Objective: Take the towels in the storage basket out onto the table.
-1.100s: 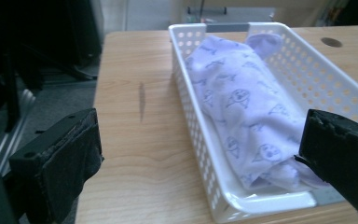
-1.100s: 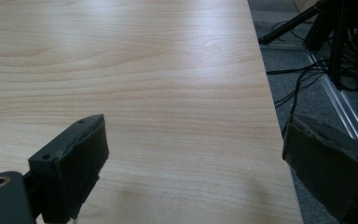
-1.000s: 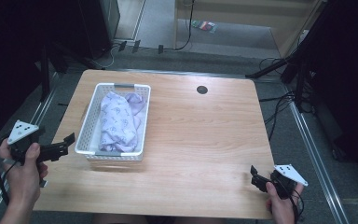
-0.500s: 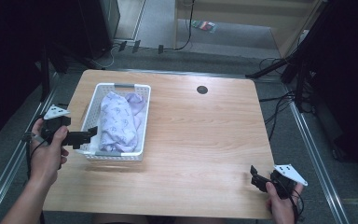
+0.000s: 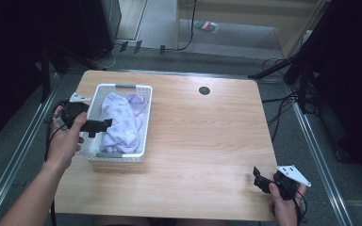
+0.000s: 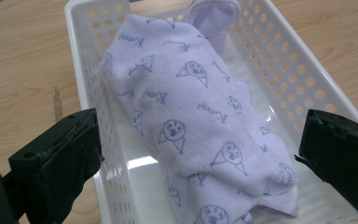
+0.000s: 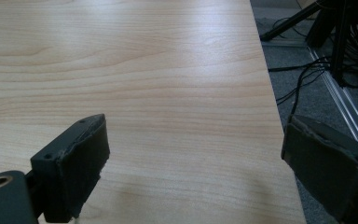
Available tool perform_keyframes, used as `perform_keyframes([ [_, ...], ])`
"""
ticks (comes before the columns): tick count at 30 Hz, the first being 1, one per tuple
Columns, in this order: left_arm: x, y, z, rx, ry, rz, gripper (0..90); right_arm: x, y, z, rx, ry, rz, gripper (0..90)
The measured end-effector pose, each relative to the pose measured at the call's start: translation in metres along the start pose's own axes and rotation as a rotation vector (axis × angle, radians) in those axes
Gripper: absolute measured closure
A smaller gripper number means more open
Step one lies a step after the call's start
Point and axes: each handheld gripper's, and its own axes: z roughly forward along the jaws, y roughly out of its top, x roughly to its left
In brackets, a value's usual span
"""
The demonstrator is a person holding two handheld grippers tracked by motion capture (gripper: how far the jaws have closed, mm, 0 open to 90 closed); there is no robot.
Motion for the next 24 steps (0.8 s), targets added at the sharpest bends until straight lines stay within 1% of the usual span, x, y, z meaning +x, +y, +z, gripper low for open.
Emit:
perform_keyframes([
  [1,0.0,0.001,0.002,0.003,0.003,-0.005,0.0,0.001,0.0,0.0,0.002,0.004,-0.003,7.4],
  [3,0.0,0.003,0.007,0.03,0.01,-0.003,0.0,0.001,0.0,0.0,0.004,0.005,-0.009,7.5],
  [5,0.001,0.005,0.012,0.05,0.007,-0.001,0.0,0.002,0.0,0.001,0.005,0.006,-0.014,7.4],
  [7,0.003,0.008,0.017,0.066,-0.012,-0.018,0.0,0.001,0.0,0.001,0.006,0.006,-0.012,7.4],
  [9,0.003,0.012,0.021,0.085,-0.003,-0.006,0.0,0.001,0.0,0.001,0.009,0.009,-0.01,7.4],
  [11,0.003,0.016,0.026,0.097,-0.005,-0.005,0.0,0.001,0.0,0.001,0.01,0.009,-0.009,7.4],
  [15,-0.001,0.025,0.038,0.141,-0.02,-0.005,0.0,0.001,0.0,0.001,0.011,0.006,-0.007,7.4],
  [20,-0.005,0.03,0.052,0.195,-0.019,-0.012,0.0,0.001,0.0,0.001,0.009,0.01,-0.016,7.4],
  [22,-0.009,0.031,0.057,0.215,-0.016,-0.001,0.0,0.001,0.0,0.001,0.009,0.01,-0.016,7.4],
  [24,-0.009,0.031,0.061,0.234,-0.018,0.004,0.0,0.001,0.0,0.001,0.008,0.013,-0.015,7.4],
])
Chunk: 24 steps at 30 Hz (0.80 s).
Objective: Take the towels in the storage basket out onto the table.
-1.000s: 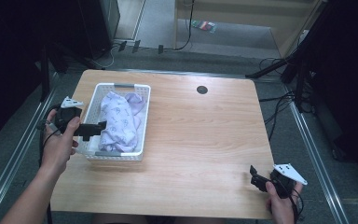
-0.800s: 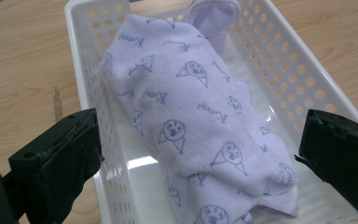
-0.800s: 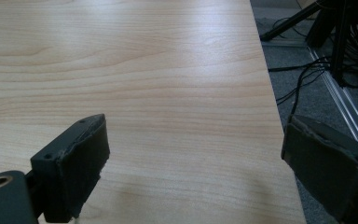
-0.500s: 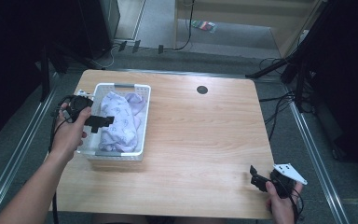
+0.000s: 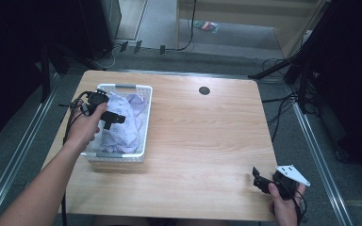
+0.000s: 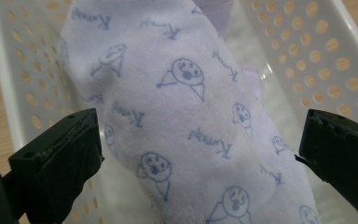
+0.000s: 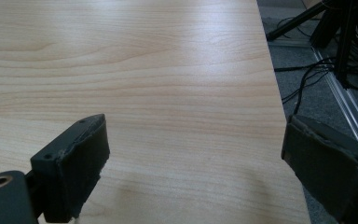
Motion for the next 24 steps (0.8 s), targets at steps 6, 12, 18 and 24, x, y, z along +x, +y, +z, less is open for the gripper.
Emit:
perform_keyframes([
  [6,0.002,0.004,0.017,0.045,0.0,-0.028,0.0,0.0,0.0,0.0,-0.001,0.002,-0.003,7.4],
  [12,0.007,0.006,0.035,0.091,0.007,-0.06,0.0,0.0,0.0,0.0,0.005,0.004,-0.006,7.4],
  [18,0.006,0.004,0.052,0.14,0.023,-0.036,0.0,0.0,0.0,0.0,0.007,0.002,-0.004,7.4],
  [24,0.0,0.002,0.063,0.179,0.083,-0.045,0.0,0.0,0.0,0.0,0.005,0.004,-0.009,7.4],
])
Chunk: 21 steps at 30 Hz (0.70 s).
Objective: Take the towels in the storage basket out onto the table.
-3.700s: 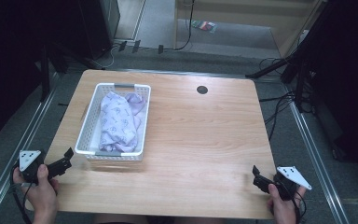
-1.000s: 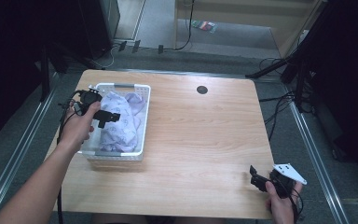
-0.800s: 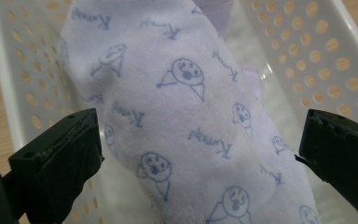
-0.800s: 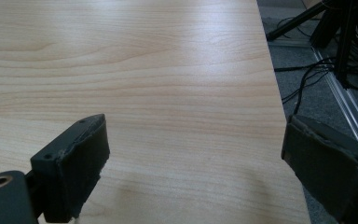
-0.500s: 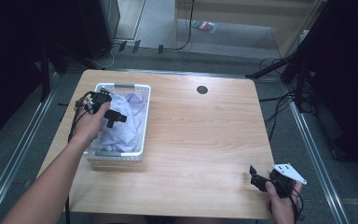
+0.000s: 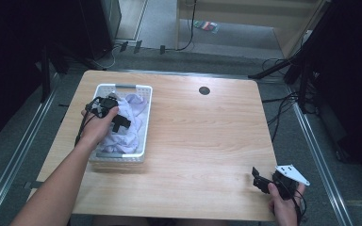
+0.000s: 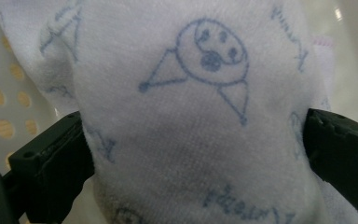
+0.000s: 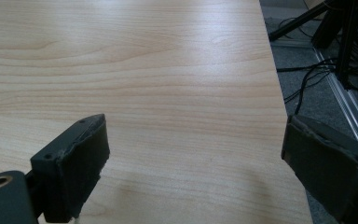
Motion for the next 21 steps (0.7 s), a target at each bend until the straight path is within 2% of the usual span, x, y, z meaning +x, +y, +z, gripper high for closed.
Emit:
perform_keyframes([
  [4,-0.007,-0.001,0.008,0.045,0.052,0.017,0.0,0.0,0.0,0.0,0.003,0.001,0.002,7.4],
  [7,-0.01,0.0,0.011,0.055,0.065,0.019,0.0,0.0,0.0,0.0,0.004,-0.001,0.002,7.4],
  [11,-0.009,-0.001,0.013,0.059,0.063,0.022,0.0,0.001,0.0,0.0,0.005,-0.001,0.001,7.4],
  [15,-0.006,-0.001,0.015,0.081,0.036,0.012,2.3,0.0,0.0,0.001,0.007,0.004,-0.002,7.4],
  [20,-0.007,0.0,0.011,0.092,0.017,0.02,16.1,0.001,0.0,0.001,0.012,0.009,-0.009,7.4],
  [21,-0.008,0.0,0.01,0.087,0.015,0.024,23.5,0.001,0.0,0.001,0.014,0.008,-0.009,7.4],
])
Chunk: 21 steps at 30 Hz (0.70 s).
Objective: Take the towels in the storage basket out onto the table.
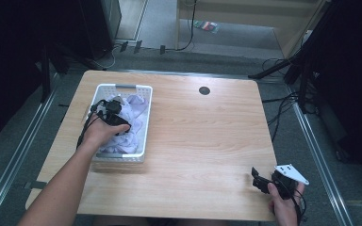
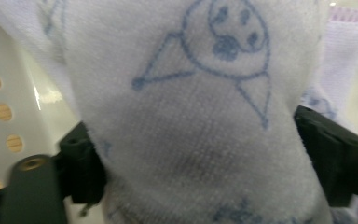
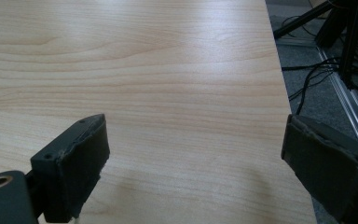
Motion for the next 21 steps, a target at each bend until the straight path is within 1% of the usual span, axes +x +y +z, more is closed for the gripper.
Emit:
perform_keyframes([
  [1,-0.001,0.001,-0.001,0.003,-0.001,0.004,23.5,0.0,0.0,0.0,0.002,0.0,-0.001,7.4],
  [2,-0.002,0.001,-0.002,0.006,0.001,0.009,31.6,0.0,0.0,0.001,0.004,0.0,-0.001,7.4],
  [3,-0.003,0.002,-0.003,0.008,0.003,0.013,31.6,0.0,0.0,0.001,0.004,0.0,-0.001,7.4],
  [7,-0.009,0.002,-0.006,0.012,0.026,0.029,44.6,0.0,0.0,0.001,0.005,0.002,-0.001,7.5],
  [9,-0.01,0.002,-0.008,0.011,0.028,0.031,49.6,0.0,0.0,0.001,0.006,0.0,0.002,7.5],
  [10,-0.01,0.002,-0.009,0.006,0.023,0.024,51.7,0.0,0.0,0.001,0.007,0.0,0.004,7.5],
  [11,-0.009,0.003,-0.011,0.01,0.012,0.017,52.8,0.0,0.0,0.001,0.007,0.0,0.004,7.5],
  [14,-0.004,0.005,-0.02,0.028,-0.037,0.027,54.5,0.0,0.0,0.0,0.003,0.002,0.001,7.6],
  [16,-0.004,0.006,-0.029,0.012,-0.039,0.031,54.8,-0.001,0.0,0.0,0.002,0.005,-0.002,7.6],
  [17,-0.003,0.006,-0.034,0.007,-0.046,0.025,54.9,-0.001,0.0,0.0,0.002,0.004,-0.003,7.6],
  [18,-0.002,0.007,-0.039,0.003,-0.046,0.031,54.8,0.0,0.0,0.001,0.003,0.007,-0.004,7.6],
  [20,-0.001,0.008,-0.049,-0.001,-0.043,0.031,54.7,0.0,0.0,0.001,0.007,0.009,-0.003,7.6],
  [21,0.0,0.008,-0.053,-0.012,-0.034,0.035,54.7,0.0,0.0,0.001,0.007,0.009,-0.003,7.6],
])
